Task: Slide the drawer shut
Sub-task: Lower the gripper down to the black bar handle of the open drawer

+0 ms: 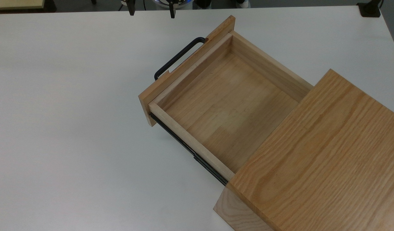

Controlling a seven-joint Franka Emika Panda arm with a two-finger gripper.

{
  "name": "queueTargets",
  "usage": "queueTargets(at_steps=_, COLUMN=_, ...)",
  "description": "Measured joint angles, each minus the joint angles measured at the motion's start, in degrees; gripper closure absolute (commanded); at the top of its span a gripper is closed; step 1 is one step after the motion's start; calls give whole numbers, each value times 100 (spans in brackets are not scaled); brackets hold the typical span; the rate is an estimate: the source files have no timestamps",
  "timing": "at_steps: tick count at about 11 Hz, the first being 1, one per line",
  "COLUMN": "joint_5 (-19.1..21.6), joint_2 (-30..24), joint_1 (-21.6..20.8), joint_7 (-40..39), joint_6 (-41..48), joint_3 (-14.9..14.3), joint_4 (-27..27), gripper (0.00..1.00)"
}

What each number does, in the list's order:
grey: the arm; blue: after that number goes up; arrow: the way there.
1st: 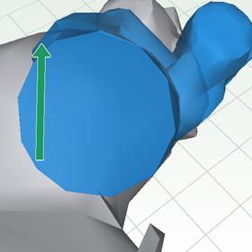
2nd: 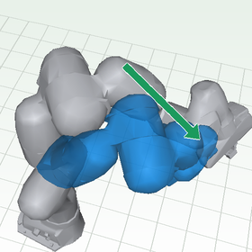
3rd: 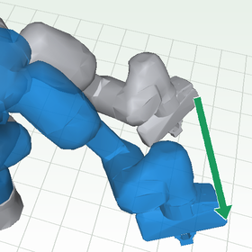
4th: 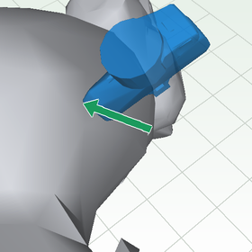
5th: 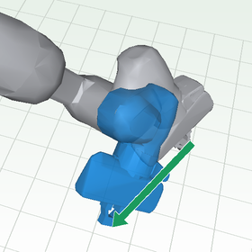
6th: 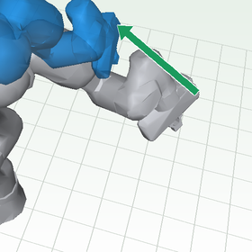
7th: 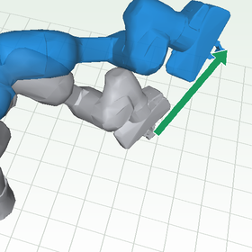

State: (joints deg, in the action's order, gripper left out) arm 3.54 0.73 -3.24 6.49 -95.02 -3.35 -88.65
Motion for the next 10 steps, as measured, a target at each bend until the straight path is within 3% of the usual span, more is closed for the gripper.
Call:
queueTargets(at_steps=7, joint_5=0, joint_2=0, joint_1=1, joint_7=-39, joint_6=0, joint_3=0, joint_4=0, gripper=0)
queueTargets(at_steps=10, joint_5=0, joint_2=0, joint_1=49, joint_7=-1489, joint_6=52, joint_3=-12, joint_4=-15, gripper=0)
